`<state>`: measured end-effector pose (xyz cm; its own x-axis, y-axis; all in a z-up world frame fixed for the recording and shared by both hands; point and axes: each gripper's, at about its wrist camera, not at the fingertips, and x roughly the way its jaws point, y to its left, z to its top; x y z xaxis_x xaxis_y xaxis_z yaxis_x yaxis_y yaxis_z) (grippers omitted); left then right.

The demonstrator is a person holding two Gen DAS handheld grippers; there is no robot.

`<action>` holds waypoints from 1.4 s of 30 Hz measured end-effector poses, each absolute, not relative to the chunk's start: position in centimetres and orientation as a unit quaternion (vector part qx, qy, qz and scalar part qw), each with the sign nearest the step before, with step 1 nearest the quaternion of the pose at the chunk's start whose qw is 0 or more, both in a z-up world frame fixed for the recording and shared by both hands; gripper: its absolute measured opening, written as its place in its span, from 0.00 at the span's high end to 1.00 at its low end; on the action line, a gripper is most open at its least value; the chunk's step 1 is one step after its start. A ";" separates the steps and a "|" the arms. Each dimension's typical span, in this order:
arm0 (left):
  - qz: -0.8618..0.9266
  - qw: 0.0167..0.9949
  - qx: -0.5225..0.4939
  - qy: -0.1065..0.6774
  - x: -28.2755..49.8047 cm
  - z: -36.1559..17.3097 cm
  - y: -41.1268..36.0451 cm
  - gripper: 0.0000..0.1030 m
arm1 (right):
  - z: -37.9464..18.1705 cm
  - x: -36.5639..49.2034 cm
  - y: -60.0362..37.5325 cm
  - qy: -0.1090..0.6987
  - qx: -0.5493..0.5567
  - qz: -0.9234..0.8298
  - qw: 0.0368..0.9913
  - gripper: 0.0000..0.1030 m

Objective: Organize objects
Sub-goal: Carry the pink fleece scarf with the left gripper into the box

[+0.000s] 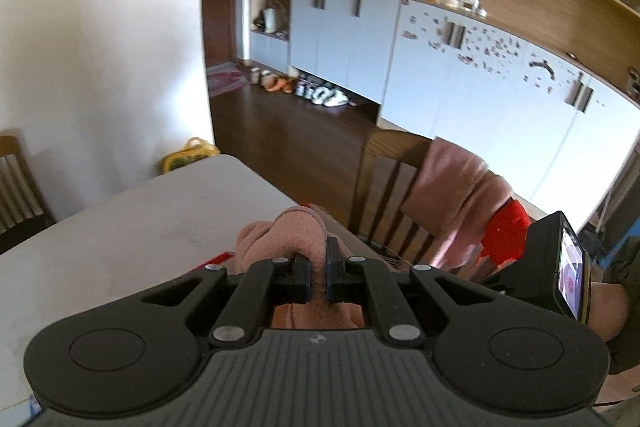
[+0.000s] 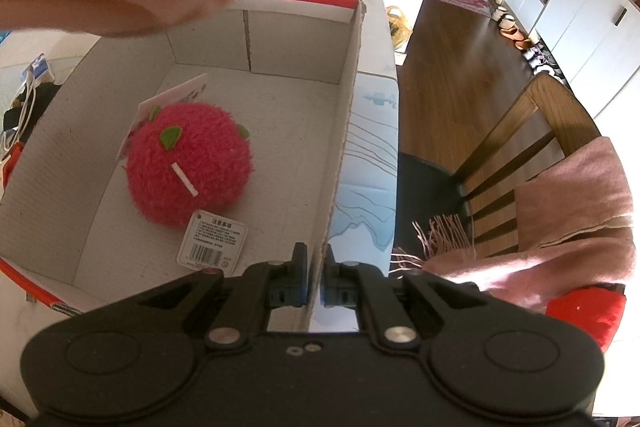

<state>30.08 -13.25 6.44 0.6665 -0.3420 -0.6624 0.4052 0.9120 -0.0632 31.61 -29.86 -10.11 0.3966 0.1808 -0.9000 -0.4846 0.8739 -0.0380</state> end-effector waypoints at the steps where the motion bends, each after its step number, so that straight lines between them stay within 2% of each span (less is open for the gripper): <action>1: -0.208 0.911 0.052 0.353 30.3 6.1 -13.8 0.95 | -10.1 31.6 -29.9 0.511 -0.148 0.202 0.822 0.96; 15: -0.228 0.880 0.089 0.407 34.2 -0.8 -18.3 0.95 | -10.2 31.7 -30.2 0.513 -0.137 0.203 0.822 0.96; 29: -0.203 0.843 0.095 0.488 36.2 -6.2 -18.1 0.95 | -10.4 31.9 -30.4 0.515 -0.132 0.203 0.822 0.96; 42: -0.202 0.844 0.080 0.490 35.5 -6.2 -17.1 0.91 | -10.5 31.9 -30.5 0.516 -0.130 0.203 0.822 0.96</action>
